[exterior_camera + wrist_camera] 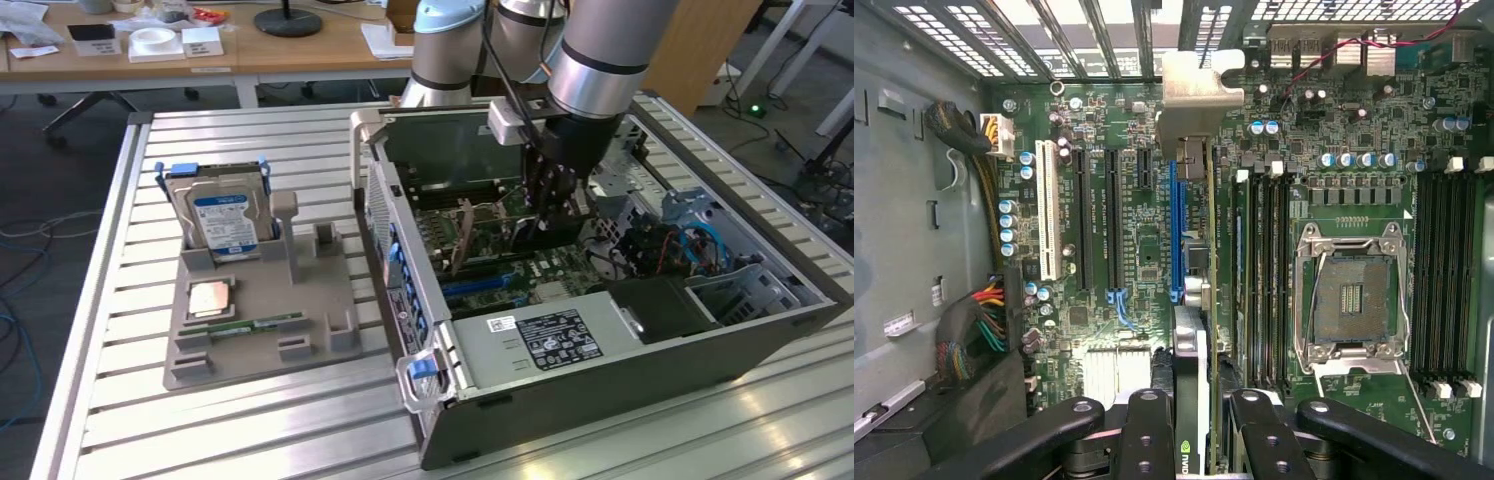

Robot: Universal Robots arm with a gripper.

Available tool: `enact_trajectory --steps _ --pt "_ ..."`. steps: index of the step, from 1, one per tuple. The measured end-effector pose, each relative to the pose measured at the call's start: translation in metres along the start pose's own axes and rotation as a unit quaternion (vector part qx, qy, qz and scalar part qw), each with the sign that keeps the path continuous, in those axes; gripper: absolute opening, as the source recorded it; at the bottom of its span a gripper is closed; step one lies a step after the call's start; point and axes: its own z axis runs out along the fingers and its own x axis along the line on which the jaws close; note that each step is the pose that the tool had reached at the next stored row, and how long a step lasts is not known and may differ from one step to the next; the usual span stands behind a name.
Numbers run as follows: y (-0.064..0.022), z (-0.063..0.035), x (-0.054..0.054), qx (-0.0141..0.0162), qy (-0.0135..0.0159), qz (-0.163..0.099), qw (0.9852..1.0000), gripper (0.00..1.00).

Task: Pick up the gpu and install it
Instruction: 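Insert the gpu into the slot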

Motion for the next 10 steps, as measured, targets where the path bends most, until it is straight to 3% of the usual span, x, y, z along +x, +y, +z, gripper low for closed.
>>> enact_trajectory --steps 10 --pt "0.0012 0.0 -0.0025 0.0 0.0 0.0 1.0 0.27"
